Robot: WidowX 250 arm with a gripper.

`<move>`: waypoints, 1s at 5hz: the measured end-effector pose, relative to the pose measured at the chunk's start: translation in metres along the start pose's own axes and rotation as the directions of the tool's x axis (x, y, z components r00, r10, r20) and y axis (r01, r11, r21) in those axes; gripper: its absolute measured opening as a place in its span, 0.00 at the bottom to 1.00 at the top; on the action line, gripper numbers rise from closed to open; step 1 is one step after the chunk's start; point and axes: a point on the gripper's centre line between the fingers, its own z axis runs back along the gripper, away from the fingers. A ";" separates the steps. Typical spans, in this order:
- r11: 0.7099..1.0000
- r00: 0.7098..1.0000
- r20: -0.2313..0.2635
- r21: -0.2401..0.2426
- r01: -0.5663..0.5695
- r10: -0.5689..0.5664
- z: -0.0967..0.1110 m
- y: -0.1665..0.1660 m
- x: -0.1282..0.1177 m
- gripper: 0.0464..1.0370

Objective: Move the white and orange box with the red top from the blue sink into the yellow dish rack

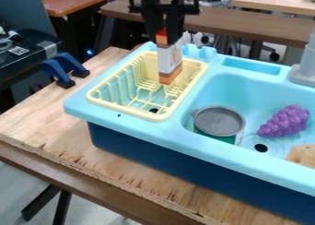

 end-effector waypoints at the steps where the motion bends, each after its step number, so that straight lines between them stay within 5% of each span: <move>1: 1.000 1.000 0.001 -0.022 -0.016 0.016 -0.011 0.002 0.005 0.33; 5: 0.999 0.999 -0.042 -0.039 -0.033 0.031 -0.040 0.008 0.019 0.33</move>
